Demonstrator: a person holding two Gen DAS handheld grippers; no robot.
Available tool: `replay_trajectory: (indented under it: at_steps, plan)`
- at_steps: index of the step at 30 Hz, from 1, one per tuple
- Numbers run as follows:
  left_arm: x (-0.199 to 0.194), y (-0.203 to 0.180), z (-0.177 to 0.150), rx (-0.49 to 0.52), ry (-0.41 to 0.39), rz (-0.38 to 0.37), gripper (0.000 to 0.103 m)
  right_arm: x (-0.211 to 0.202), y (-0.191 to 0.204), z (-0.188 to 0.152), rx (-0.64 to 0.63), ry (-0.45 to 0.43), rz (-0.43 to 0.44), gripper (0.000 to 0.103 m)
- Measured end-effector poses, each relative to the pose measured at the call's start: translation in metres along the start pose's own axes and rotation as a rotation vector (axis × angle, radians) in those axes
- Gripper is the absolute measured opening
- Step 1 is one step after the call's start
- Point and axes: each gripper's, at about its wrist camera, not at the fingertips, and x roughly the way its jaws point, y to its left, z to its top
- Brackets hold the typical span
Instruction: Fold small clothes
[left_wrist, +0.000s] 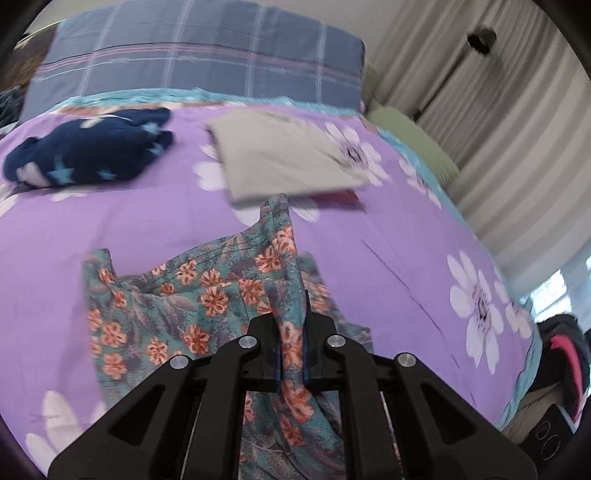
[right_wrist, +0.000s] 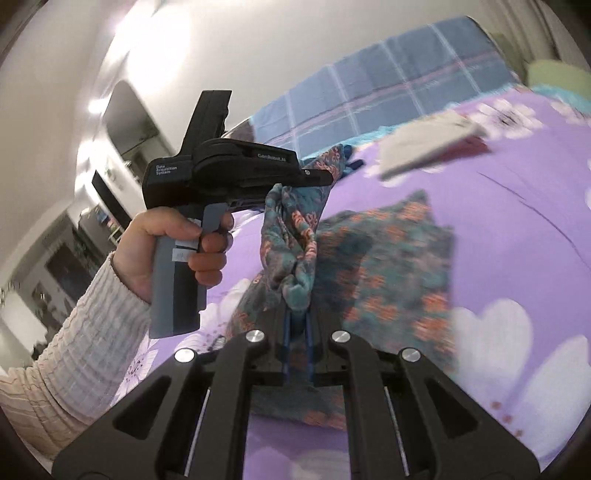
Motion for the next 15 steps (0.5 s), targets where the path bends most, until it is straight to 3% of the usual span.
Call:
replay_trajectory:
  at_steps: [4,8,10,12,15]
  plan:
    - [0.035,-0.03,-0.006,0.064,0.056,0.008,0.007,-0.014,-0.024,-0.007,0.044,0.007,-0.039,0.006]
    - [0.059,-0.046,-0.012,0.125,0.097,0.088,0.008,-0.015,-0.044,-0.015,0.088,0.042,-0.052,0.006]
    - [0.069,-0.048,-0.014,0.14,0.103,0.13,0.017,-0.013,-0.051,-0.018,0.109,0.055,-0.053,0.006]
    - [0.069,-0.048,-0.015,0.141,0.08,0.157,0.054,-0.011,-0.058,-0.02,0.128,0.067,-0.056,0.006]
    - [0.05,-0.053,-0.017,0.174,0.029,0.131,0.061,-0.011,-0.063,-0.024,0.144,0.084,-0.056,0.006]
